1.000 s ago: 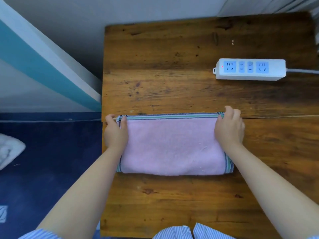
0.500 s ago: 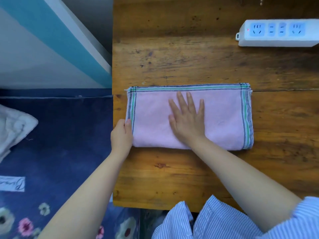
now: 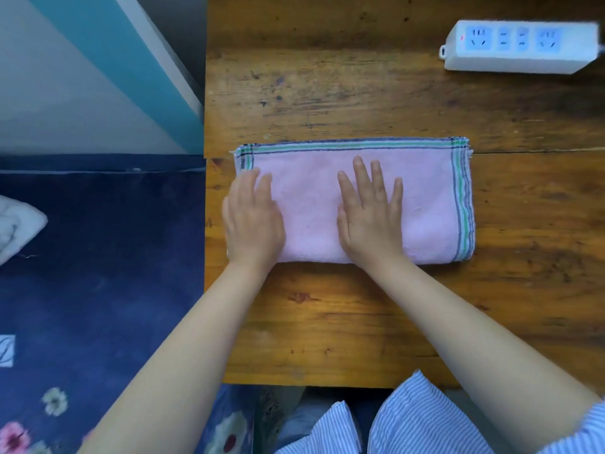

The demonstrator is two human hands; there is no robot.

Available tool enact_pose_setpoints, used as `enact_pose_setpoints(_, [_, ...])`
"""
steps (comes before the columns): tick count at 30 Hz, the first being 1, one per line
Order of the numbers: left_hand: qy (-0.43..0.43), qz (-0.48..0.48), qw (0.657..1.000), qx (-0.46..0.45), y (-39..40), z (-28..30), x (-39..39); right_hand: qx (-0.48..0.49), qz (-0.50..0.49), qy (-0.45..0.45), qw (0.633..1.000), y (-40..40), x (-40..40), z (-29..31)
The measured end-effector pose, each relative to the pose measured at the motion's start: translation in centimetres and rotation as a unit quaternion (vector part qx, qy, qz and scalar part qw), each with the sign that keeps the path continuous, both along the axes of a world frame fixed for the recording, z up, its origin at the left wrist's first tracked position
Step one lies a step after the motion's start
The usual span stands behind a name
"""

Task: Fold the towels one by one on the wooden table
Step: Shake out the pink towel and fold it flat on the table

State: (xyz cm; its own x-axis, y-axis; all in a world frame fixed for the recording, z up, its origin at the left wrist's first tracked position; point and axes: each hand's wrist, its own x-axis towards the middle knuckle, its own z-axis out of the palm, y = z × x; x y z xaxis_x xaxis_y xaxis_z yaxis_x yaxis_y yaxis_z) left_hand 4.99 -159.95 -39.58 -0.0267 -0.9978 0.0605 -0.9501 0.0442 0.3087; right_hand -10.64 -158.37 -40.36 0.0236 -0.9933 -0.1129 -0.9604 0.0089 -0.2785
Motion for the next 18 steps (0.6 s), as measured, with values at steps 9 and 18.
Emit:
enact_pose_setpoints(9, [-0.048, -0.069, 0.985, 0.152, -0.2, -4.1, -2.0, 0.085, 0.009, 0.041, 0.995, 2.0, -4.6, -2.0])
enact_pose_setpoints(18, [-0.084, -0.049, 0.978, 0.187, -0.7, -3.7, 1.5, 0.125, -0.103, 0.018, 0.987, 4.1, -12.3, -1.1])
